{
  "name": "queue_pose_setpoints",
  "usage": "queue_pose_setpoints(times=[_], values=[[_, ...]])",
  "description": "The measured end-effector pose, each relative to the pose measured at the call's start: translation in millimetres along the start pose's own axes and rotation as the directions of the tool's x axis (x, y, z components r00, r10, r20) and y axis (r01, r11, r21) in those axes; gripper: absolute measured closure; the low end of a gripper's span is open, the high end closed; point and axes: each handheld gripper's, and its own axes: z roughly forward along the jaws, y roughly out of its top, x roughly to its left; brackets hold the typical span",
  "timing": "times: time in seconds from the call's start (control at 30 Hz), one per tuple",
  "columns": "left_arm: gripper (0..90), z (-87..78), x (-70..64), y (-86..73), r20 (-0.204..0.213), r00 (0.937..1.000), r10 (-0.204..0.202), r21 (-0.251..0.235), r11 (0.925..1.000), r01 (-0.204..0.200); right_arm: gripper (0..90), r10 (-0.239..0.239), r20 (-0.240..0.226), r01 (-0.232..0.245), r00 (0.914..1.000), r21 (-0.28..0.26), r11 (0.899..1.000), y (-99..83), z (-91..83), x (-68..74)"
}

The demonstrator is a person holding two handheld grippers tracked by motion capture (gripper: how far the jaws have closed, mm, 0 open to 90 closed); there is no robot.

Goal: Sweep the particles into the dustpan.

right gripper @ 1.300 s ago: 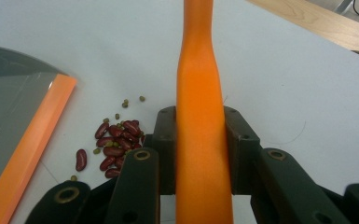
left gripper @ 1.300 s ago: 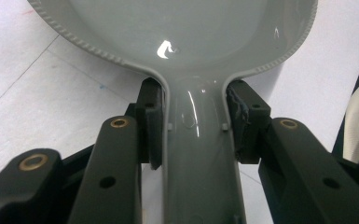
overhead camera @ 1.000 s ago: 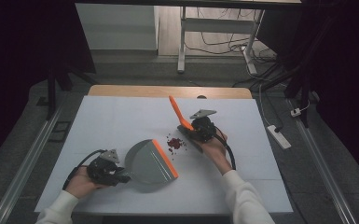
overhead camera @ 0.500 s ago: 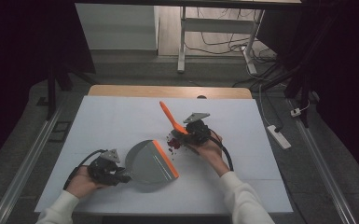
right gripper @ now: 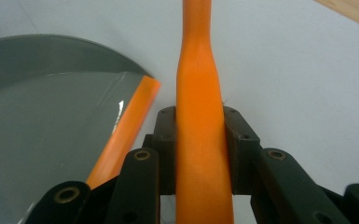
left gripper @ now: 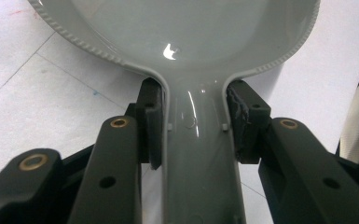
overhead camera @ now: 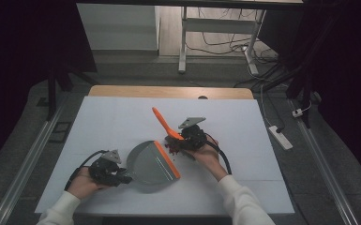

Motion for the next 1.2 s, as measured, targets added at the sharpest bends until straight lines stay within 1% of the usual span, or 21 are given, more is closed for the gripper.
queue_pose_setpoints(times=[0.1, 0.2, 0.27, 0.4, 0.57, 0.6, 0.67, 0.73, 0.9, 0.93, 1.03, 1.13, 1.2], values=[[61.8, 0.2, 0.0, 0.0, -0.002, 1.0000, 0.001, 0.000, 1.0000, -0.001, 70.1, 0.000, -0.016, 0.000, 0.9999, -0.002, 1.000, 0.1, 0.2, 3.8], [61.8, 0.3, -0.2, 0.1, -0.002, 1.0000, 0.003, 0.000, 1.0000, -0.003, 70.1, -0.010, -0.022, 0.010, 0.9997, -0.001, 1.000, 0.2, -0.1, 9.6], [61.8, 0.5, -0.5, 0.2, -0.003, 1.0000, 0.003, -0.002, 1.0000, -0.003, 70.1, -0.001, -0.047, 0.001, 0.9989, -0.003, 1.000, 0.1, -0.5, 12.7], [61.8, 0.9, -0.4, 0.3, -0.002, 1.0000, 0.003, -0.003, 1.0000, -0.003, 70.1, -0.012, -0.045, 0.012, 0.9989, -0.005, 1.000, -0.7, -1.3, 21.7], [61.8, 1.6, -0.5, 0.5, -0.003, 1.0000, 0.004, -0.003, 1.0000, -0.004, 70.1, 0.009, -0.101, -0.011, 0.9948, -0.018, 1.000, -0.2, -1.3, 31.0], [61.8, 1.7, -0.5, 0.4, -0.003, 1.0000, 0.004, -0.003, 1.0000, -0.004, 70.1, -0.004, -0.101, 0.002, 0.9949, -0.022, 1.000, 0.1, -0.6, 33.2], [61.8, 1.7, -0.3, 0.3, -0.002, 1.0000, 0.006, -0.003, 1.0000, -0.006, 70.1, -0.010, -0.105, 0.008, 0.9944, -0.022, 1.000, 1.1, -0.5, 38.0], [61.8, 1.8, -0.3, 0.3, -0.001, 1.0000, 0.005, -0.003, 1.0000, -0.005, 70.1, -0.008, -0.127, 0.005, 0.9919, -0.028, 1.000, 2.1, -1.2, 42.0], [61.8, 1.4, -0.1, 0.1, -0.002, 0.9999, 0.011, 0.000, 0.9999, -0.011, 70.1, -0.007, -0.203, -0.002, 0.9792, -0.042, 0.999, 5.1, -4.2, 50.1], [61.8, 1.7, -0.5, -0.1, -0.004, 1.0000, 0.008, -0.002, 1.0000, -0.008, 70.1, -0.003, -0.204, -0.008, 0.9790, -0.051, 0.999, 5.6, -5.9, 50.2], [61.8, 1.7, -0.4, -0.2, -0.001, 1.0000, 0.006, -0.002, 1.0000, -0.006, 70.1, 0.003, -0.175, -0.017, 0.9846, -0.079, 0.997, 6.7, -13.0, 43.8], [61.8, 1.9, 0.1, -0.5, -0.002, 0.9999, 0.011, 0.000, 0.9999, -0.011, 70.1, 0.030, -0.133, -0.045, 0.9907, -0.116, 0.992, 6.8, -23.0, 32.0], [61.8, 2.4, -0.2, -0.5, -0.003, 1.0000, 0.005, -0.004, 1.0000, -0.005, 70.1, 0.047, -0.095, -0.059, 0.9944, -0.133, 0.989, 5.3, -28.2, 23.9]])
